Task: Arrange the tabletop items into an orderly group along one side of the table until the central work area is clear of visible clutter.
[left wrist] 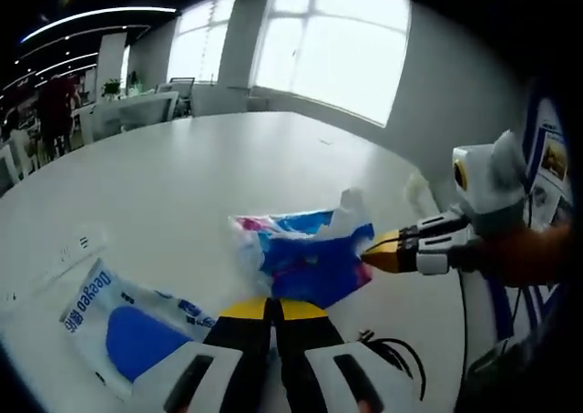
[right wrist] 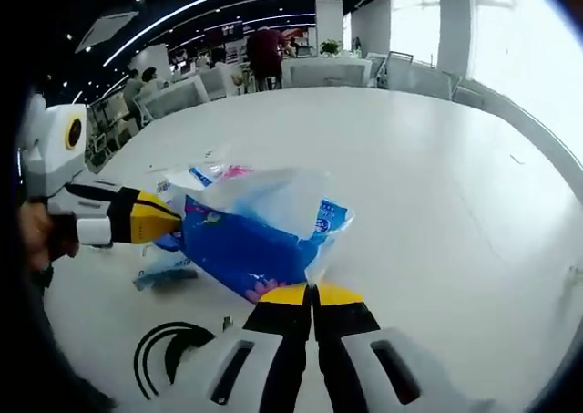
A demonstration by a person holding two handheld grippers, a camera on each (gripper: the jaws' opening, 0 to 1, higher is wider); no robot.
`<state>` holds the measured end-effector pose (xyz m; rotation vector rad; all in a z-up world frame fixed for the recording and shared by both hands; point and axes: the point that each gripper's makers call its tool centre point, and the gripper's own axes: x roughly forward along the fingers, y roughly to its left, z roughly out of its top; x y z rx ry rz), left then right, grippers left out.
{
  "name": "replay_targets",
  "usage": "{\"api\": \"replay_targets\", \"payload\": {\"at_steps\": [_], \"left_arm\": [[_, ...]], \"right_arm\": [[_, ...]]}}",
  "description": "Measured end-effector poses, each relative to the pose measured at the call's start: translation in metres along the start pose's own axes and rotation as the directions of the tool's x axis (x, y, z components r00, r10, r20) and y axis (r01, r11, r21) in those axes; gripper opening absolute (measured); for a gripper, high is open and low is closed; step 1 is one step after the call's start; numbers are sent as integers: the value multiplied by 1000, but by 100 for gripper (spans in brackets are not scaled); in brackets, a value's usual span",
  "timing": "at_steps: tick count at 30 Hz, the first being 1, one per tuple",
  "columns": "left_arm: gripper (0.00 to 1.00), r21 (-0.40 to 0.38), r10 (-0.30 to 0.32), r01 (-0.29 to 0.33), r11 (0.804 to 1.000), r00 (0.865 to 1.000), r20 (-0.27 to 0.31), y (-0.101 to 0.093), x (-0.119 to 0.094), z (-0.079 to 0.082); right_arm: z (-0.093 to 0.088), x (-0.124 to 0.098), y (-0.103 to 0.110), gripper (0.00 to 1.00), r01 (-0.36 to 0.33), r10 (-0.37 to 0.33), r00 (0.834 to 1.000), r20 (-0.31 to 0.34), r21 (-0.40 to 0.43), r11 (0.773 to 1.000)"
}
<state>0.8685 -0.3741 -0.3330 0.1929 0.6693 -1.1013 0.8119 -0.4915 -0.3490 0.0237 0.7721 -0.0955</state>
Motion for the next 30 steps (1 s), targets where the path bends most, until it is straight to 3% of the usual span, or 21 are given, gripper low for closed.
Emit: {"api": "replay_targets", "payload": {"at_steps": [7, 10, 21, 30], "left_arm": [[1, -41, 5, -4, 999, 1000, 19, -2, 3, 2], [1, -51, 1, 0, 999, 1000, 20, -4, 7, 2], [1, -89, -14, 13, 996, 1000, -17, -5, 22, -6], [2, -98, -63, 56, 994, 996, -64, -15, 37, -17]], "right_arm": [[25, 5, -10, 0, -59, 62, 998, 21, -96, 994], [26, 10, -15, 0, -66, 67, 998, 1, -143, 987], [12, 27, -24, 0, -112, 111, 994, -12, -127, 986], [10, 37, -34, 0, -86, 87, 996, -5, -148, 985]]}}
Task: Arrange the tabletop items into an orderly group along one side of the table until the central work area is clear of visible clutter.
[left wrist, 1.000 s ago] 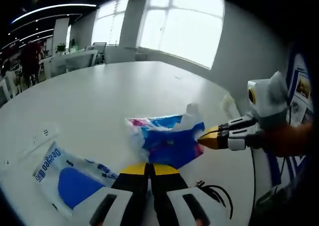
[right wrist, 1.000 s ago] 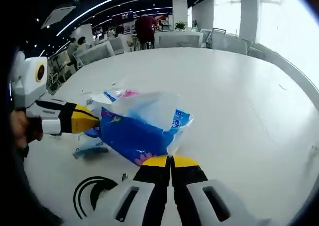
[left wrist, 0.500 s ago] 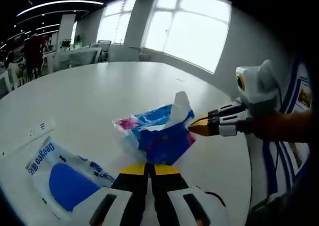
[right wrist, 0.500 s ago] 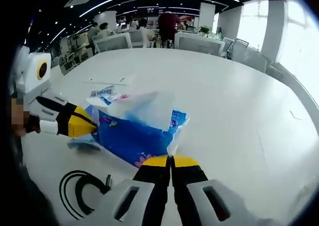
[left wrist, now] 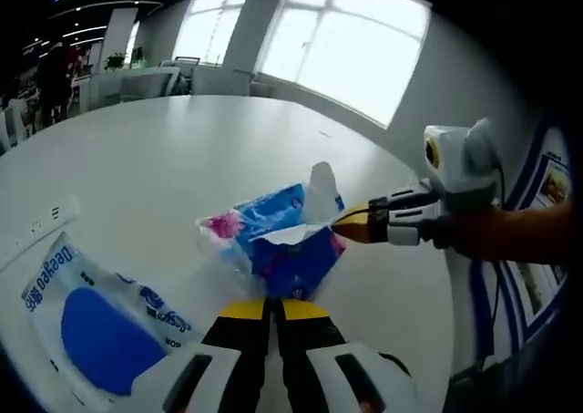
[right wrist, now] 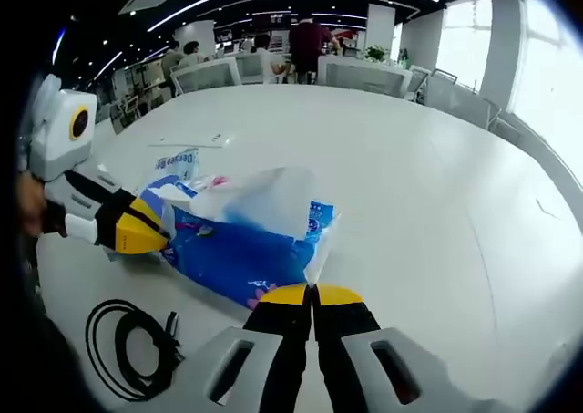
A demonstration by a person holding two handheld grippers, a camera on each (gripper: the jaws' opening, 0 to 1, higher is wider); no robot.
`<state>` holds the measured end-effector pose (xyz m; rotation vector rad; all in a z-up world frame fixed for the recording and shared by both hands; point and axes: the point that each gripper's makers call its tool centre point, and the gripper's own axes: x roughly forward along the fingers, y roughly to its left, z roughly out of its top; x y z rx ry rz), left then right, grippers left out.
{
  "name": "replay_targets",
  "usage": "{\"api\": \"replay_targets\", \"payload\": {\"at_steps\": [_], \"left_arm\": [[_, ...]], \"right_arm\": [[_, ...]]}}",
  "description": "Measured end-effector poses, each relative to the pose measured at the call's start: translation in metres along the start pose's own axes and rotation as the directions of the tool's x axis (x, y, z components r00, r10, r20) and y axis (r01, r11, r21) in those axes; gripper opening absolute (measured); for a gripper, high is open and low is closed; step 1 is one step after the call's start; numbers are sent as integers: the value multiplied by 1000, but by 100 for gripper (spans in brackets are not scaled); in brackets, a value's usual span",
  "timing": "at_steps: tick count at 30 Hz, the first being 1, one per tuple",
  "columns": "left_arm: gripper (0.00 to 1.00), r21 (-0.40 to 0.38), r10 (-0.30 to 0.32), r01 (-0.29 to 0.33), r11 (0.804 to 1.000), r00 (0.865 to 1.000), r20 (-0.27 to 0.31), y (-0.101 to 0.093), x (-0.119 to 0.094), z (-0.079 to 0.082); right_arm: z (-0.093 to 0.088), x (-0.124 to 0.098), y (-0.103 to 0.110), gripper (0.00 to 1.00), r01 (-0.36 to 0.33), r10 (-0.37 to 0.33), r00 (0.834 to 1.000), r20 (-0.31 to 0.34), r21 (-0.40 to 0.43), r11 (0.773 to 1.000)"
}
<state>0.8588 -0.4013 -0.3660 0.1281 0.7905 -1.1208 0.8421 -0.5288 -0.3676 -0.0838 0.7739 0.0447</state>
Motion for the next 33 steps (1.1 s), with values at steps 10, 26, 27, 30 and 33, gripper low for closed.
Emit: {"api": "replay_targets", "payload": {"at_steps": [10, 26, 27, 30, 33], "left_arm": [[1, -49, -5, 3, 999, 999, -32, 10, 12, -9], [2, -44, -12, 9, 999, 998, -67, 11, 22, -10], [2, -46, -14, 11, 999, 997, -70, 10, 21, -11], [2, -43, -15, 12, 999, 997, -72, 10, 21, -11], [2, -52, -17, 13, 999, 997, -76, 10, 22, -12]], "right_arm": [[-7, 12, 4, 0, 7, -8, 1000, -18, -87, 996], [-15, 24, -2, 0, 15, -19, 999, -33, -117, 993], [-14, 24, -3, 0, 17, -22, 999, -34, -117, 993], [-14, 24, -2, 0, 20, -23, 999, -36, -99, 995], [-14, 24, -3, 0, 16, -18, 999, -34, -47, 999]]}}
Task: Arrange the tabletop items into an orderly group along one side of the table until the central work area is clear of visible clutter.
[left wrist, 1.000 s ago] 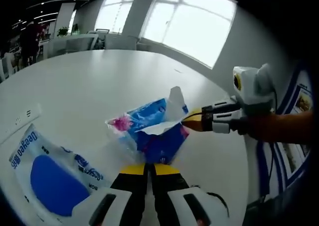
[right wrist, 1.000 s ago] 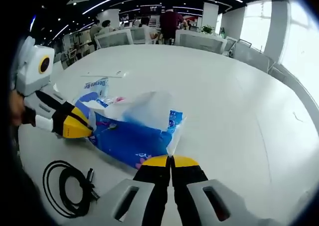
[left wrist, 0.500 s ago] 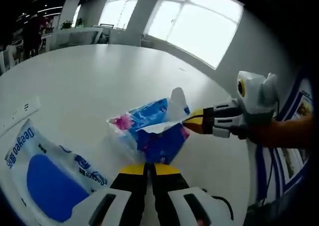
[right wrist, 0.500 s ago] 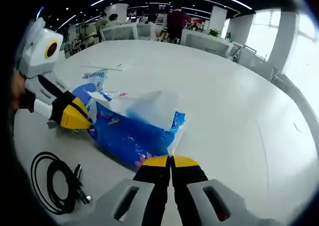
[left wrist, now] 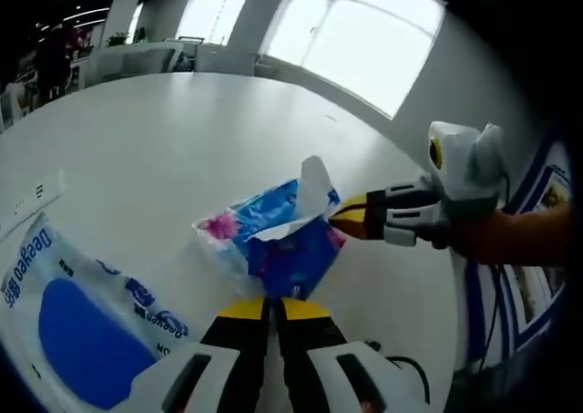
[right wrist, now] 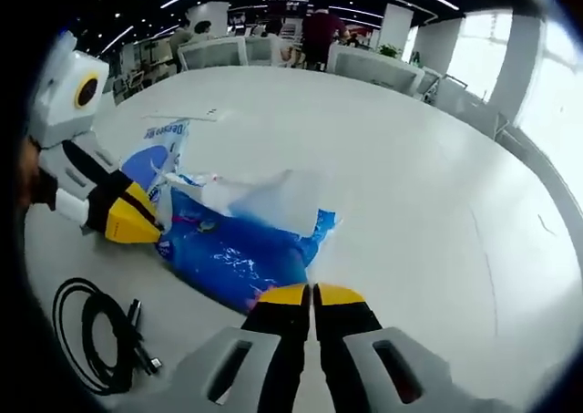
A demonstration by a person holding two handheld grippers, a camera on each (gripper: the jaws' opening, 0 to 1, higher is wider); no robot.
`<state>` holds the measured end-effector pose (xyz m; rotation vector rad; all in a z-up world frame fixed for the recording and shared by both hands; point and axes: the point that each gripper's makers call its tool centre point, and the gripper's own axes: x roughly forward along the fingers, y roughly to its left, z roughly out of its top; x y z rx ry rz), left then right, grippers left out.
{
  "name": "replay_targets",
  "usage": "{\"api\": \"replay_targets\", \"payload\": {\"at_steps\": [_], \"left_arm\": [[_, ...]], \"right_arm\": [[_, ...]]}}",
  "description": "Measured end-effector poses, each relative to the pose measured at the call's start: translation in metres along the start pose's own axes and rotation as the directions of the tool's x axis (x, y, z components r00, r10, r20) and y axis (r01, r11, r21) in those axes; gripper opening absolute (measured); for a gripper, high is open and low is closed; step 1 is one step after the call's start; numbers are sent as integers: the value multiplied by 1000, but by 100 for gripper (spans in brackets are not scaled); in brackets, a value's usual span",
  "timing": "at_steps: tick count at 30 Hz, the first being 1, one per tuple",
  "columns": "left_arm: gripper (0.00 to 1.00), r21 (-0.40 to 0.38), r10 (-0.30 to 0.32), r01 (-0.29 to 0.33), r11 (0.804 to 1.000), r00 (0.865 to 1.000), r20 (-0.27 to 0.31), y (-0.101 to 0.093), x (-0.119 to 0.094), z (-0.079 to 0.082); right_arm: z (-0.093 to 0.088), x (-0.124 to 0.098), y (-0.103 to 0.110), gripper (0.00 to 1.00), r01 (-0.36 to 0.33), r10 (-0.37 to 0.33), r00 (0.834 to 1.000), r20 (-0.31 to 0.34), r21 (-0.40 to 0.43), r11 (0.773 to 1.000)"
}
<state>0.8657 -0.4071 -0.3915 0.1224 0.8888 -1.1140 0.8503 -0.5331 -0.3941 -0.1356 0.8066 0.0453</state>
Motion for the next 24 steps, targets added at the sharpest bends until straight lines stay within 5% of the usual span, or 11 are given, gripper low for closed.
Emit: {"api": "replay_targets", "payload": {"at_steps": [12, 24], "left_arm": [[7, 14, -9, 9, 1000, 1000, 0, 3, -7, 0], [21, 145, 22, -29, 989, 999, 50, 14, -40, 18]], "right_arm": [[3, -7, 4, 9, -13, 13, 1000, 7, 40, 999], [14, -29, 3, 36, 33, -45, 996, 76, 160, 987]]}}
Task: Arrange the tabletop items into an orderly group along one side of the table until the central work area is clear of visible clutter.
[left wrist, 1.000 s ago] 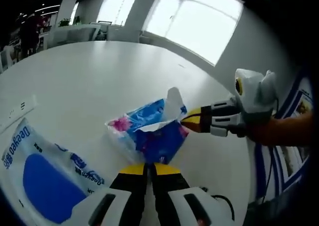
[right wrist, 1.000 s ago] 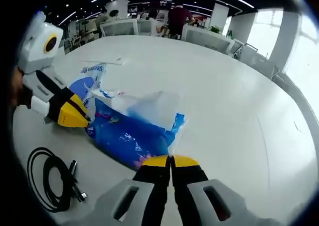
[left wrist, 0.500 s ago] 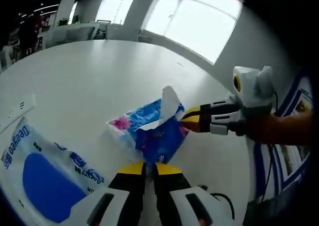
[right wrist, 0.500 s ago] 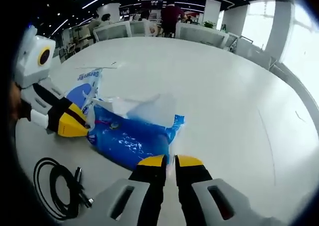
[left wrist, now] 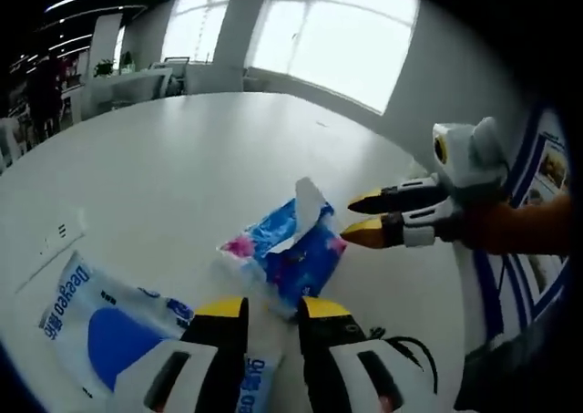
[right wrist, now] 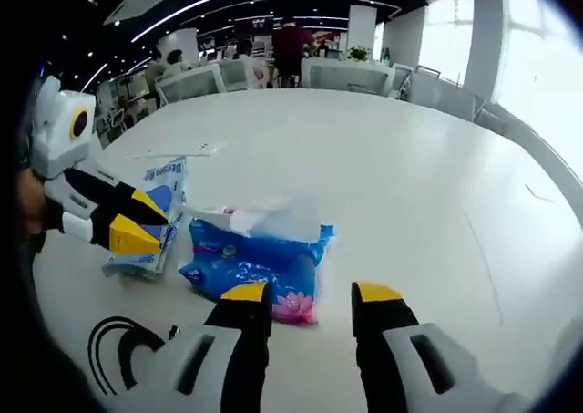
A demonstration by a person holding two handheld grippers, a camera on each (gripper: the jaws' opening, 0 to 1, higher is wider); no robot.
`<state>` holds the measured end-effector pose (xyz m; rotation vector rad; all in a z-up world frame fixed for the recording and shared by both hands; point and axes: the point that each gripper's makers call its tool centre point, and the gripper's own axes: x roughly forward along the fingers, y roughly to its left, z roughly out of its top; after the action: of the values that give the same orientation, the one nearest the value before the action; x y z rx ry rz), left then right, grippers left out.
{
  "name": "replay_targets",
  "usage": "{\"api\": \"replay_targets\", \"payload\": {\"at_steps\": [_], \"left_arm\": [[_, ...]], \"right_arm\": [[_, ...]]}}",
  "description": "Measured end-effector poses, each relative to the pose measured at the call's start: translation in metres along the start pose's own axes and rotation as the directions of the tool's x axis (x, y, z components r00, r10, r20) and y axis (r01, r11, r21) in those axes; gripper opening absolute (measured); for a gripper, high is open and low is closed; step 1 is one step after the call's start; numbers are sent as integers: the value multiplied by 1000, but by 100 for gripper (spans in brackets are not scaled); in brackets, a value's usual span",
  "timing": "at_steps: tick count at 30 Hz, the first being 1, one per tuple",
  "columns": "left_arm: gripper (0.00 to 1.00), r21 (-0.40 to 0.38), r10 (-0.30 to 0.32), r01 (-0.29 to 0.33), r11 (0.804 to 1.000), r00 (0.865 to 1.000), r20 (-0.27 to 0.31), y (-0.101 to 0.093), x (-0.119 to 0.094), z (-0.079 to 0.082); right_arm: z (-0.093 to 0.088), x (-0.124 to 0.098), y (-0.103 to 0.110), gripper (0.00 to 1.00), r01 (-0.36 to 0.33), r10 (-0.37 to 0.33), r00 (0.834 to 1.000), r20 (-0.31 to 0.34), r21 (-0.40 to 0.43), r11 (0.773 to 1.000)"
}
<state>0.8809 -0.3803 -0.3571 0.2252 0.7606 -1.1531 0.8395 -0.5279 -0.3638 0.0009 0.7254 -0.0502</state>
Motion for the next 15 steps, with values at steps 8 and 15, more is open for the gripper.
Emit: {"api": "replay_targets", "payload": {"at_steps": [8, 15], "left_arm": [[26, 61, 54, -54, 997, 999, -1, 35, -34, 1], [30, 88, 107, -106, 991, 994, -11, 68, -61, 2]], "right_arm": [[6, -18, 24, 45, -17, 11, 997, 77, 74, 997], [4, -35, 54, 54, -31, 16, 993, 114, 130, 991]]}}
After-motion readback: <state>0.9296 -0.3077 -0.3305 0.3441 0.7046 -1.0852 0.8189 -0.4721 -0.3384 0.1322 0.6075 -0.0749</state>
